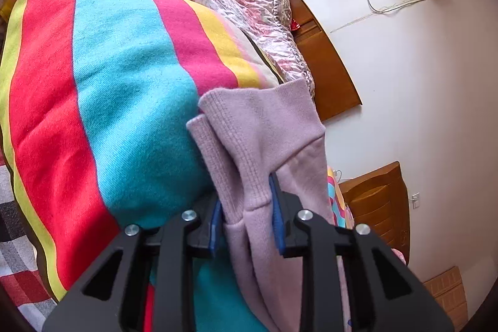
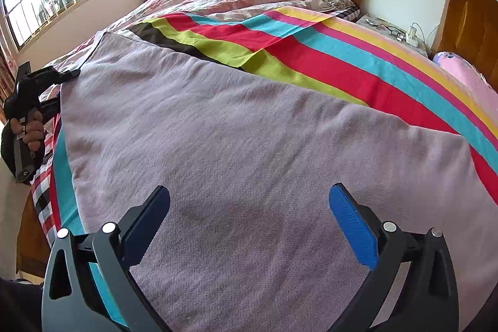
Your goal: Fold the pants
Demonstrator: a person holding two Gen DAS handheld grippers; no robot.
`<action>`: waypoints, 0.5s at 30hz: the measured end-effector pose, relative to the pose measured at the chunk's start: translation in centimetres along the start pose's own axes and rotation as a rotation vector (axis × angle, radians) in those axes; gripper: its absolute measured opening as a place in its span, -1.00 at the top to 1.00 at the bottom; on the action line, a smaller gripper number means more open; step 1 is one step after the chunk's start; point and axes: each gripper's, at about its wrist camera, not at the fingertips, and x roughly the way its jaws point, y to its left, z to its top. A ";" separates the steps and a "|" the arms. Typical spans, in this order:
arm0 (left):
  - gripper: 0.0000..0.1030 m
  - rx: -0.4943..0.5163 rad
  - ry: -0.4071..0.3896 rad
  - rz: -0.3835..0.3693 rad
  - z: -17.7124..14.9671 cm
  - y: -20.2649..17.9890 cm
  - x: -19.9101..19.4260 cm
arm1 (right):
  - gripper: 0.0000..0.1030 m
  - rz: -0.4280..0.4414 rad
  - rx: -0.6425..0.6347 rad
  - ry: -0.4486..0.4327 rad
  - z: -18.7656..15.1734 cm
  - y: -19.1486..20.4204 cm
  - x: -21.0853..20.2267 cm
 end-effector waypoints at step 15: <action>0.67 0.670 -0.133 -0.071 -7.6 -26.4 -4.4 | -0.92 -0.005 0.175 -0.188 -0.8 -5.9 -5.6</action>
